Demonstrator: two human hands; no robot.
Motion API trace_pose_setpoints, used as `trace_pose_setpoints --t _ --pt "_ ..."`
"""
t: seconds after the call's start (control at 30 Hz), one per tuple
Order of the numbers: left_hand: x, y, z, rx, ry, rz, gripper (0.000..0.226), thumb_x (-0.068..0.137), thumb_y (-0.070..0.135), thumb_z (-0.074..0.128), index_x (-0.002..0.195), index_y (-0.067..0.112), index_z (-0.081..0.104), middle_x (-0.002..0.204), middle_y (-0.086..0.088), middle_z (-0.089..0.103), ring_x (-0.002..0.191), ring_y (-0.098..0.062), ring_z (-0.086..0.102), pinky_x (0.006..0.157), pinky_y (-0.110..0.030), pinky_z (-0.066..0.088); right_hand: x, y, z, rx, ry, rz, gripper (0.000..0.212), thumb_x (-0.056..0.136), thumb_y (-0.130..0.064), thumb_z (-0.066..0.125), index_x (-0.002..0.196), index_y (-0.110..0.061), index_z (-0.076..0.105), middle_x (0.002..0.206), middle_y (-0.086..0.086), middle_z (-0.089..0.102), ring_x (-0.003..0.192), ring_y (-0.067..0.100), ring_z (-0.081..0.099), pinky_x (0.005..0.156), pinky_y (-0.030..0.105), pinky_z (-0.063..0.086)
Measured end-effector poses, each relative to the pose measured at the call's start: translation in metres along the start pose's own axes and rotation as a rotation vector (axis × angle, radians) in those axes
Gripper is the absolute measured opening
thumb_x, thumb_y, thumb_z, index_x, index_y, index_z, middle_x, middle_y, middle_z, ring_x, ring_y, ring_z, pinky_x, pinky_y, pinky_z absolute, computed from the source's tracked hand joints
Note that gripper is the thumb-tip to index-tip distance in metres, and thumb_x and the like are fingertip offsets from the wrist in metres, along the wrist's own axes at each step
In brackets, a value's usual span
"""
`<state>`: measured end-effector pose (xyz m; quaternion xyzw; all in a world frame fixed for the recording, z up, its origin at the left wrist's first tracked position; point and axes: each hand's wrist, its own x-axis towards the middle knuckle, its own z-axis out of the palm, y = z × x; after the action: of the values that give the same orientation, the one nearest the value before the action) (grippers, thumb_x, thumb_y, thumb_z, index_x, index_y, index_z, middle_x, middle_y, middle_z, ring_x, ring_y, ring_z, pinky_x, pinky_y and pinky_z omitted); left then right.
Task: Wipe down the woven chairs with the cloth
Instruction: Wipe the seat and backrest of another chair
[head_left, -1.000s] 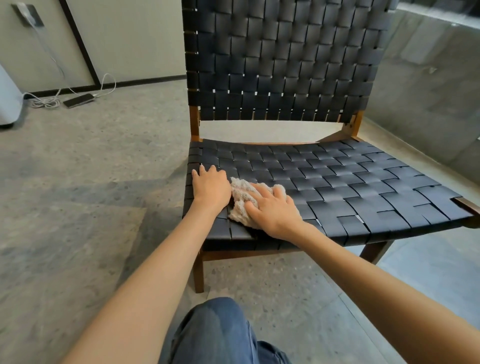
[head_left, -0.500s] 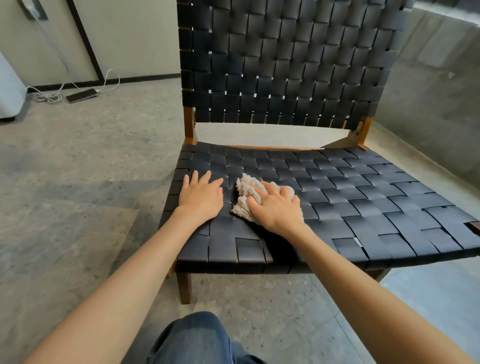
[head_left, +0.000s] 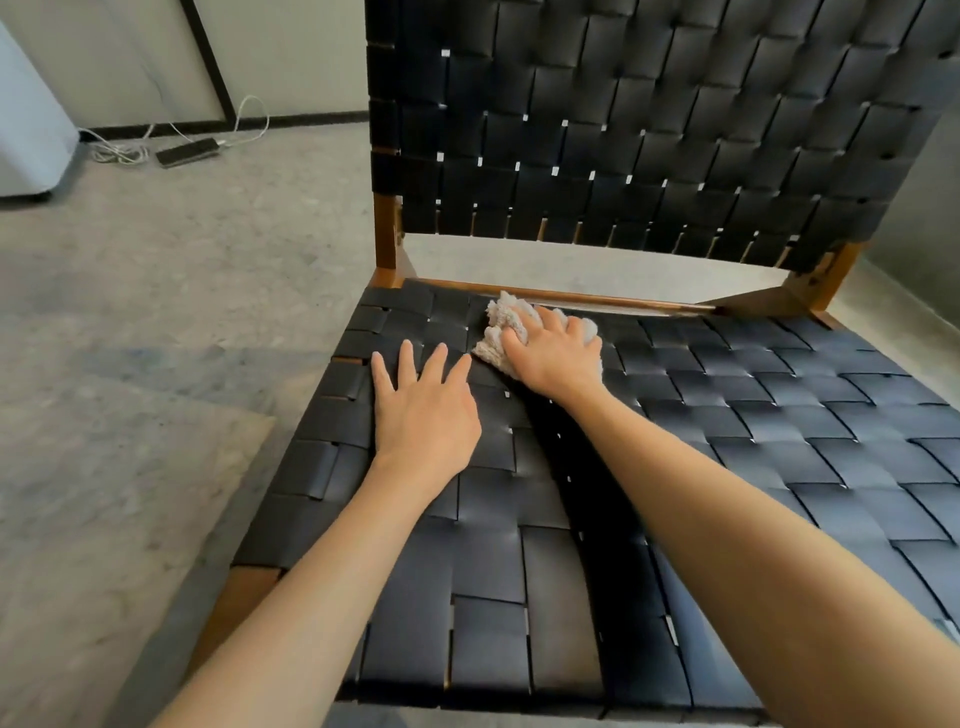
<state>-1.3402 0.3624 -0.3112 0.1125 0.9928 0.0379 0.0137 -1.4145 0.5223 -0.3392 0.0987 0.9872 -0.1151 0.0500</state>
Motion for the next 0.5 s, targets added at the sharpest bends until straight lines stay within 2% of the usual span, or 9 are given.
trace_pose_setpoints --t 0.13,0.27,0.5 --pt "0.001 0.000 0.005 0.001 0.033 0.005 0.048 0.101 0.033 0.022 0.149 0.032 0.022 0.158 0.001 0.017 0.146 -0.031 0.003 0.115 -0.056 -0.002 0.030 0.008 0.001 0.008 -0.007 -0.006 0.059 0.093 -0.056 0.020 0.147 -0.034 0.025 0.154 0.004 0.028 0.139 0.035 0.021 0.108 0.057 0.015" --pt "0.002 -0.002 0.006 0.003 0.046 -0.004 0.048 0.101 0.034 0.022 0.148 0.033 0.023 0.158 0.002 0.018 0.146 -0.030 0.004 0.115 -0.055 -0.002 0.037 0.010 0.002 -0.002 0.001 -0.005 0.062 0.092 -0.056 0.021 0.148 -0.031 0.027 0.151 0.007 0.031 0.138 0.035 0.023 0.109 0.055 0.017" --pt "0.000 0.000 0.003 -0.021 0.046 -0.011 0.046 0.100 0.033 0.025 0.146 0.031 0.029 0.156 0.002 0.025 0.145 -0.029 0.010 0.115 -0.055 0.001 -0.027 0.017 -0.011 0.048 -0.072 -0.146 0.061 0.092 -0.050 0.028 0.148 -0.027 0.028 0.149 0.002 0.034 0.135 0.032 0.024 0.108 0.046 0.021"
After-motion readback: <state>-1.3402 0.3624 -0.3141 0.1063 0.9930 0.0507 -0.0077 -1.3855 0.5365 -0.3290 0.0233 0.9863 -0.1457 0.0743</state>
